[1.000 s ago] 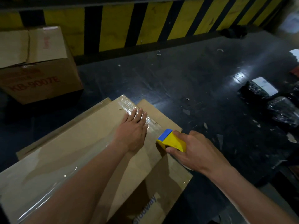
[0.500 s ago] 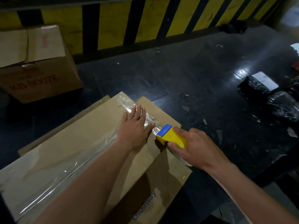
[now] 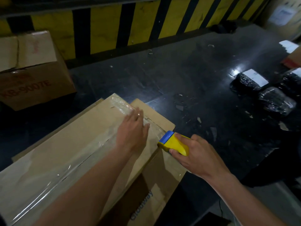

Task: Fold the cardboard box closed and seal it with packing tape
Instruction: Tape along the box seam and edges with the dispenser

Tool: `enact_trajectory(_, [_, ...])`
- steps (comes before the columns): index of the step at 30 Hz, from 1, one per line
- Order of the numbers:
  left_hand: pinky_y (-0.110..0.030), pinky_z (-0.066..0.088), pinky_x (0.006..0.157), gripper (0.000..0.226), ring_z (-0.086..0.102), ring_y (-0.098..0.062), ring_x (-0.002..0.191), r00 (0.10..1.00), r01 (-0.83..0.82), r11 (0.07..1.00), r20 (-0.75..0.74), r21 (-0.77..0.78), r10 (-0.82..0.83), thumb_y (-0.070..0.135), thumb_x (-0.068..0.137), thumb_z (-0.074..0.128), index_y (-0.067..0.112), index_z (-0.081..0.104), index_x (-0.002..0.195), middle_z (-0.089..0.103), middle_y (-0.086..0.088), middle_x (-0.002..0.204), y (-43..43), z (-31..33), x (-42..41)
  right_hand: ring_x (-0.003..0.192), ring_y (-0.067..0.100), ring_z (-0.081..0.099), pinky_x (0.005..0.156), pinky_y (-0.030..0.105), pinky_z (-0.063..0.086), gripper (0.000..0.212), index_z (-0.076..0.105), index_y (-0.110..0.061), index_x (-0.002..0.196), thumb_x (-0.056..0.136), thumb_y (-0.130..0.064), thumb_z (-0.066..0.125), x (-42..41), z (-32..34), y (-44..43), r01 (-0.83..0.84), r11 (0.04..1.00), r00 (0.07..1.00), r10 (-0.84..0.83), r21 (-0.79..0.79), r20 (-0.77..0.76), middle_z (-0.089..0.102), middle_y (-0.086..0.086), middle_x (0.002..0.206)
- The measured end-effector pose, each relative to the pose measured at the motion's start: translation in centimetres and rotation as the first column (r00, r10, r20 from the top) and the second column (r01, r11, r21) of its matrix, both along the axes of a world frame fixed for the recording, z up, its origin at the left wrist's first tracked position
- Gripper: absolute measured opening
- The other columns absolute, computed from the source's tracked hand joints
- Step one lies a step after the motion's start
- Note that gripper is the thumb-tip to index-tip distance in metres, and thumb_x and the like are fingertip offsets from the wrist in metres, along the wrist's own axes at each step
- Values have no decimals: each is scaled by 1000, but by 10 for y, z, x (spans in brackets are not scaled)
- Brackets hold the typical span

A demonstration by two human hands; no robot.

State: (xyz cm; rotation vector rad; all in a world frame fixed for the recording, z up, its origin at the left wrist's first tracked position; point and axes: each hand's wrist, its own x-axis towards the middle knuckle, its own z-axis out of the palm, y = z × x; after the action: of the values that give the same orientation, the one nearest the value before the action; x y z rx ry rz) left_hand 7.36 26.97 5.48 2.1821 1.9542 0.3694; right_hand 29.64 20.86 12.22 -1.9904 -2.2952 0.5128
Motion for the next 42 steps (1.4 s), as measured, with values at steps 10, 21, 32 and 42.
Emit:
enact_trajectory(10, [-36, 19, 122, 56, 34, -25, 148, 972, 231, 973, -44, 5, -230, 41, 108, 26, 11, 47, 150, 47, -8, 156, -15, -16, 14, 85, 23, 57, 71, 36, 50, 66, 40, -40, 144, 84, -67, 51, 9, 2, -2, -8, 1000, 998, 8, 9, -58, 47, 2, 90])
enact_trajectory(21, [-36, 11, 125, 57, 22, -20, 153, 980, 194, 978, -39, -80, -198, 42, 108, 26, 14, 38, 156, 34, -5, 164, -15, -10, 20, 82, 21, 54, 65, 30, 42, 66, 38, -39, 145, 85, -66, 50, 14, -16, -23, 46, 998, 993, -50, -38, -105, 46, 1, 86])
enact_trajectory(32, [-38, 24, 121, 67, 33, -22, 148, 970, 204, 972, -111, -114, -217, 59, 104, 28, 14, 46, 150, 43, -5, 158, -11, -3, 18, 73, 16, 63, 67, 34, 52, 46, 63, -25, 120, 85, -55, 61, 23, 32, 2, -26, 994, 997, 18, -102, -72, 68, 5, 81])
enact_trajectory(42, [-40, 24, 119, 58, 32, -24, 147, 972, 209, 966, -76, -154, -222, 45, 107, 25, 14, 45, 151, 41, -6, 160, -8, 2, 20, 86, 23, 59, 75, 37, 51, 60, 50, -37, 137, 82, -63, 56, 26, 46, 5, -89, 994, 996, 89, -65, 0, 56, 4, 94])
